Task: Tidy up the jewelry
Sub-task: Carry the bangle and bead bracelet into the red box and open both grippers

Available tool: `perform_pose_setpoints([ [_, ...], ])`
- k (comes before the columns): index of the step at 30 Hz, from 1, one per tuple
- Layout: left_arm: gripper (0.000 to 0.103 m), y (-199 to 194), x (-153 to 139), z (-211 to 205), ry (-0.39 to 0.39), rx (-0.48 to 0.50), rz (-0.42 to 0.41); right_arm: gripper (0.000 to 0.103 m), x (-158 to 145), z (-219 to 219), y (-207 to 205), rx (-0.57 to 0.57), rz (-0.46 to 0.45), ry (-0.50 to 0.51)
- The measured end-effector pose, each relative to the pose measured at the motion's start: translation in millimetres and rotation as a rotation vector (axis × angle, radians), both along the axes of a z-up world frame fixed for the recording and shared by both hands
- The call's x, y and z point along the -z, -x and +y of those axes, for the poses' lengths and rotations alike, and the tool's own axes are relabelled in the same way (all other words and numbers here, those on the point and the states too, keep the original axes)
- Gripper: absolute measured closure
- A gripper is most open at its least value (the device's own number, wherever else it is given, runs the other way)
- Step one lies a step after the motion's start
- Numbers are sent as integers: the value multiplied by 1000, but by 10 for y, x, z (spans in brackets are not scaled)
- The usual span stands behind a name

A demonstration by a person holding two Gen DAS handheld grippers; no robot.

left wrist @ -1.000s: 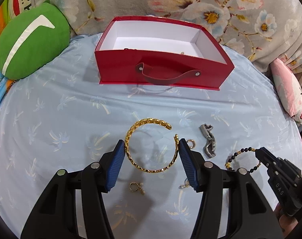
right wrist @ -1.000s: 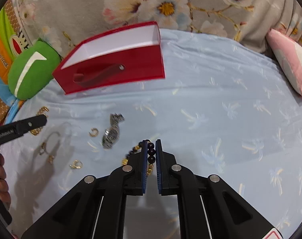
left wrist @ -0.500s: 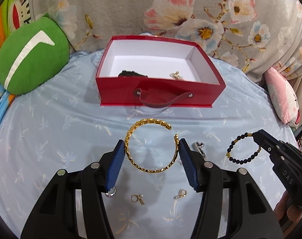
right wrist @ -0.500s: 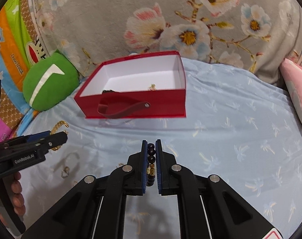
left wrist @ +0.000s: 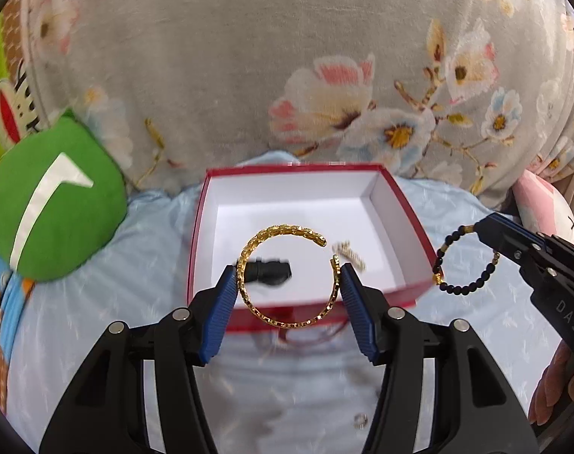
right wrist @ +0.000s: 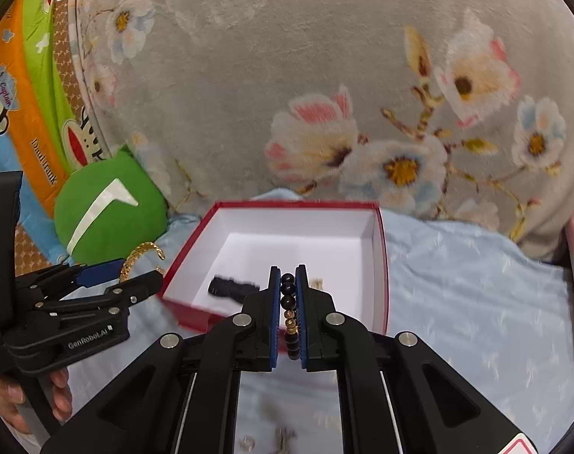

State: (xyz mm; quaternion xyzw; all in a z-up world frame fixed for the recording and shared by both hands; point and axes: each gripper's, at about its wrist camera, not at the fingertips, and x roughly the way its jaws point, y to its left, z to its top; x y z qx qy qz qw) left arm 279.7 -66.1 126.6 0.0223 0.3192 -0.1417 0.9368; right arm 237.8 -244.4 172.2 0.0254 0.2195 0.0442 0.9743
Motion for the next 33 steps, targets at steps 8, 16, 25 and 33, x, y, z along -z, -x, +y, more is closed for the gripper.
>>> perform_pose_setpoints([
  [8, 49, -978, -1, -308, -18, 27, -2, 96, -184, -163, -1098, -1, 28, -29],
  [16, 49, -1871, 430, -431, -56, 8, 85, 96, 48, -398, -2011, 18, 133, -54],
  [25, 49, -2273, 825, -573, -121, -10, 135, 96, 534, -456, -2627, 36, 243, -35],
  [33, 37, -2515, 1085, -516, -102, -37, 279, 93, 734, -553, -2858, 100, 313, 0],
])
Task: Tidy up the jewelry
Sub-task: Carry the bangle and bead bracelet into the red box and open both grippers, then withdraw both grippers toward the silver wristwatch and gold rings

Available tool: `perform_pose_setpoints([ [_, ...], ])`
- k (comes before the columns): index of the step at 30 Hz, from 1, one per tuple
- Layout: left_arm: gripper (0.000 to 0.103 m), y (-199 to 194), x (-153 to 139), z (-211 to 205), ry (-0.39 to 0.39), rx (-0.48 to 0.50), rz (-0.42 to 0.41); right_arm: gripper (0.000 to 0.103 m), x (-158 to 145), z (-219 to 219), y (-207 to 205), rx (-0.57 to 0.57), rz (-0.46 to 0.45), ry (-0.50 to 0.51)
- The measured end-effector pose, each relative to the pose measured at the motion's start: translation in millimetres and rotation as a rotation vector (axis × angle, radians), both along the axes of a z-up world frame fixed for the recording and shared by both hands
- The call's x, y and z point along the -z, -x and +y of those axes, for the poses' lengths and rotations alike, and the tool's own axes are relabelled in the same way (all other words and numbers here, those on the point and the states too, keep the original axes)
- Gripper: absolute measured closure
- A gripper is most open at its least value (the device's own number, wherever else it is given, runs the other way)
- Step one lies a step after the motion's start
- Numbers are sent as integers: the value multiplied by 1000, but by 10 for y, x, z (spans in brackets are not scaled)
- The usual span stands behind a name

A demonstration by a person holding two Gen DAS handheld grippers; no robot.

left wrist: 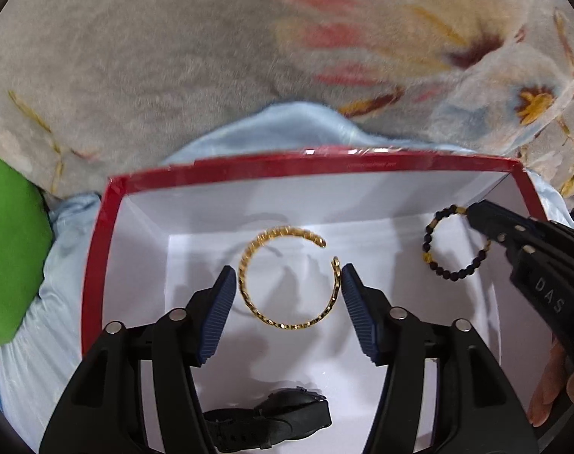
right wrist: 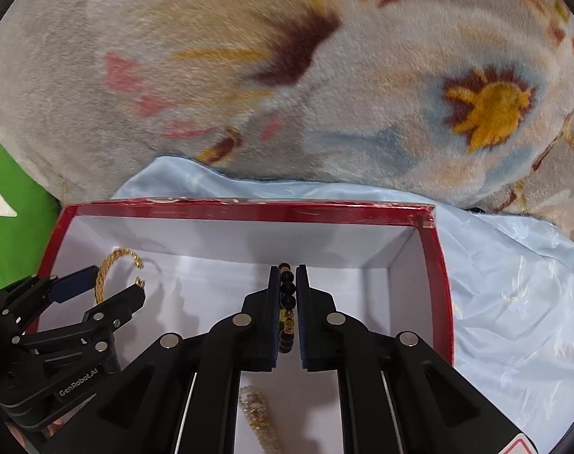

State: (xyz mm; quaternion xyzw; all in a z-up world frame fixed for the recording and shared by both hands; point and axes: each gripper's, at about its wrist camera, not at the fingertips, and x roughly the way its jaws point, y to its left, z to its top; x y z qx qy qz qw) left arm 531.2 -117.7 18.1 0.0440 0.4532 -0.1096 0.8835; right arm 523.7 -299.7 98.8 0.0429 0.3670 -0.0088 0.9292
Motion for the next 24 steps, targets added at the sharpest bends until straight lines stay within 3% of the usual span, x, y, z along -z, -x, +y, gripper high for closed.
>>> perform_pose_setpoints([
  [3, 10, -16, 4, 68, 13, -41, 7, 69, -10, -16, 22, 28, -11, 38],
  [5, 8, 6, -42, 133, 33, -65, -18, 52, -62, -36, 91, 45, -44, 49],
  [8, 8, 52, -109, 197, 36, -71, -27, 50, -174, -36, 228, 54, -89, 72],
  [15, 8, 588, -576, 447, 50, -67, -154, 39, -574, -33, 889, 29, -240, 50],
  [21, 8, 1492, -991, 673, 11, -57, -278, 30, -809, 97, 1735, 2, -335, 46],
  [24, 8, 1842, -1075, 778, 36, -51, -273, 27, -813, 207, 2178, 0, -358, 68],
])
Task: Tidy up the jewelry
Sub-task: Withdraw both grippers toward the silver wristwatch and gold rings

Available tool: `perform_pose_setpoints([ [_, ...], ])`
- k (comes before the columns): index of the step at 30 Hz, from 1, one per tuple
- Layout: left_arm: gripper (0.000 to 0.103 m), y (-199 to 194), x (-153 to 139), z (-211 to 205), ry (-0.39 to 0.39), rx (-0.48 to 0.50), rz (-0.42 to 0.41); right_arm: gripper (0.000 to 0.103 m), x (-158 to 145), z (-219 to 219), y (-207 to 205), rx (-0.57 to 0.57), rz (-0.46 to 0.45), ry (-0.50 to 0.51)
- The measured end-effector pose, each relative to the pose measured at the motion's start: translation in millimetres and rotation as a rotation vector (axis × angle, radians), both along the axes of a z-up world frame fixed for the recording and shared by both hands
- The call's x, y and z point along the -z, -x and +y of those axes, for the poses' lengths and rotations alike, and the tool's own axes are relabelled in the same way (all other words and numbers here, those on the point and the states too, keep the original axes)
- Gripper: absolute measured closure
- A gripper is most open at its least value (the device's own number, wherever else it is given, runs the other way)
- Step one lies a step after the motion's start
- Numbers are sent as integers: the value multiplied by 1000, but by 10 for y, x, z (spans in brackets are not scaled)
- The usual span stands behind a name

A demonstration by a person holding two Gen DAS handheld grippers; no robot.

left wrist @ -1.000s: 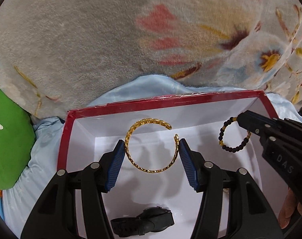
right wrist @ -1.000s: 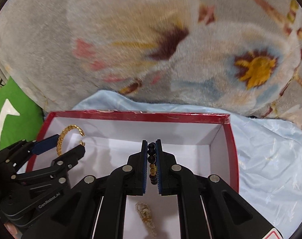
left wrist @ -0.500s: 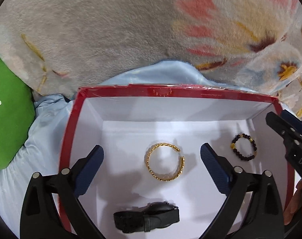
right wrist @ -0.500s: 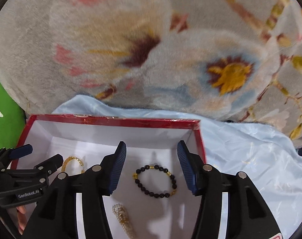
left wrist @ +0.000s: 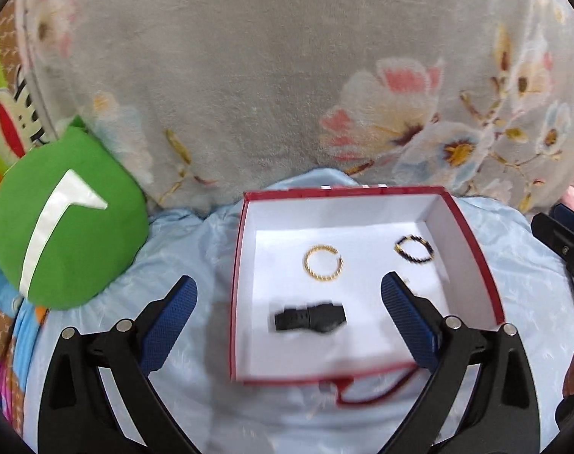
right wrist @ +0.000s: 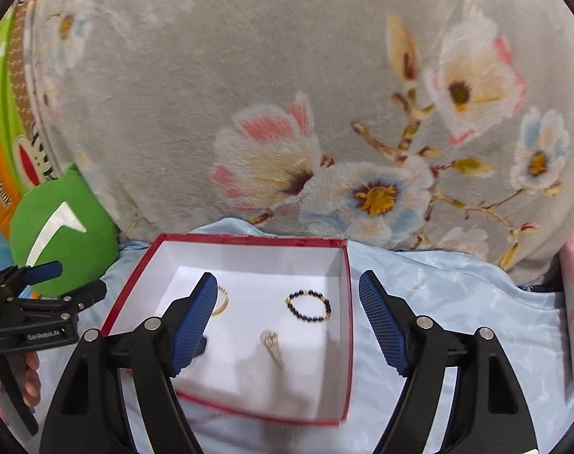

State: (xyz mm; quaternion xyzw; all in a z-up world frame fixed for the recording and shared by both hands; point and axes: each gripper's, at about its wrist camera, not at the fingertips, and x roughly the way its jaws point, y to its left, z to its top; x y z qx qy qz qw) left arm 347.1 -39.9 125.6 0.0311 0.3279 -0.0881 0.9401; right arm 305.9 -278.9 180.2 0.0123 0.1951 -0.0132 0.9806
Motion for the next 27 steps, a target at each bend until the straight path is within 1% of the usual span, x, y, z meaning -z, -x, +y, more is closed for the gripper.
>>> perform_pose_setpoints([
  [2, 8, 273, 11, 106, 11, -2, 3, 26, 52, 78, 312, 12, -11, 36],
  [4, 7, 548, 59, 190, -9, -19, 0, 25, 150, 151, 570, 20, -6, 62],
  [6, 7, 723, 148, 256, -22, -30, 11, 25, 312, 214, 819, 22, 16, 75],
  [8, 7, 931, 263, 339, -24, -32, 34, 25, 484, 264, 1026, 18, 50, 65],
  [12, 7, 1276, 560, 484, -20, -46, 96, 25, 866, 337, 1340, 11, 124, 8],
  [13, 7, 1329, 610, 510, -16, -49, 107, 25, 958, 356, 1389, 12, 139, -5],
  [16, 7, 1513, 882, 616, 28, -58, 170, 25, 1259, 413, 1483, 19, 195, -41],
  [19, 7, 1610, 1120, 664, 45, -69, 221, 25, 1551, 483, 1518, 26, 249, -45],
  [21, 8, 1671, 1282, 687, 47, -77, 254, 25, 1682, 525, 1520, 29, 271, -40],
  [24, 8, 1746, 1423, 720, 30, -91, 270, 25, 1850, 576, 1499, 31, 297, -39],
  [27, 8, 1787, 1538, 776, 49, -97, 305, 25, 1949, 603, 1447, 34, 310, -35],
])
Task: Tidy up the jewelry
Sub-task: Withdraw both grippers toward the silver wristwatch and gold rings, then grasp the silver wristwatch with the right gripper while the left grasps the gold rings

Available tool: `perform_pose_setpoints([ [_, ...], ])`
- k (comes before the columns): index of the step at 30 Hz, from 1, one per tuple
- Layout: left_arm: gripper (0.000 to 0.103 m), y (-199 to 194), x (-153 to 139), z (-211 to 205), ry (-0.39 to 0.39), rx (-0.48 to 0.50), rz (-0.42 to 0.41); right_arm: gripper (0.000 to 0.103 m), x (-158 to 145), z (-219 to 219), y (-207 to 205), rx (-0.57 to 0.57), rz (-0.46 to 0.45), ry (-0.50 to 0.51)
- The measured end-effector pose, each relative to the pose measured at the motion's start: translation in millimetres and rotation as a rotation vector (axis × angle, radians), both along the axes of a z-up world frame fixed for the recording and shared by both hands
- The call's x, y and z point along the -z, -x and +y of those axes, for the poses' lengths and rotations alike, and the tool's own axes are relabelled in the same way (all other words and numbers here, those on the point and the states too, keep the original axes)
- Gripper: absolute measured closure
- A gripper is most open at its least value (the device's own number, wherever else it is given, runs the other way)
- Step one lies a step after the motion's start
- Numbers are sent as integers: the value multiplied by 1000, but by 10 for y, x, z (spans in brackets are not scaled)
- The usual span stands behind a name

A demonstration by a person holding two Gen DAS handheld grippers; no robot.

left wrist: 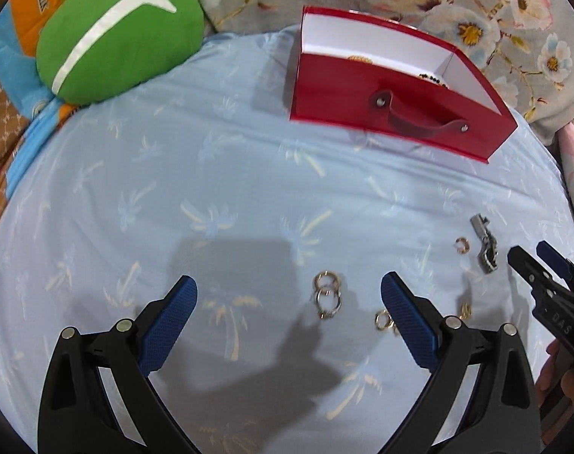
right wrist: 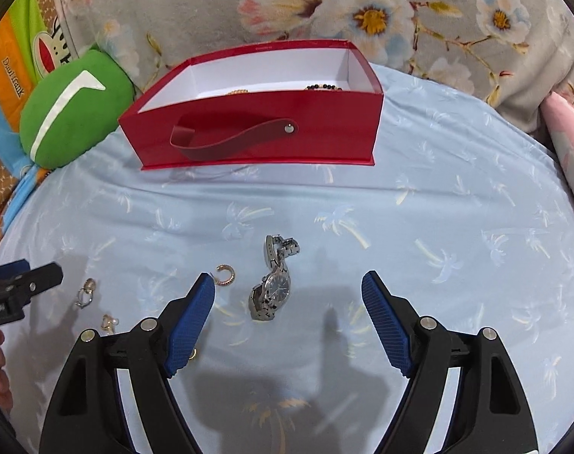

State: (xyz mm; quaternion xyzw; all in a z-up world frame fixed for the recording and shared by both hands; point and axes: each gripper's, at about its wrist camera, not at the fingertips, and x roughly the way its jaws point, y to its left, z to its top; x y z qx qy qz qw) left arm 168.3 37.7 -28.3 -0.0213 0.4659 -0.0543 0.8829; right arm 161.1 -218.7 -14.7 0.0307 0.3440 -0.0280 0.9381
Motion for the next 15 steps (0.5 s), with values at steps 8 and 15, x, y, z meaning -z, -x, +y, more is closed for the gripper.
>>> perform_pose_setpoints([
  [8, 8, 118, 167, 51, 15, 9, 28, 33, 188, 85, -208, -2, 40, 9],
  [15, 9, 95, 258, -15, 20, 32, 33, 41, 339, 144, -285, 2, 73, 24],
])
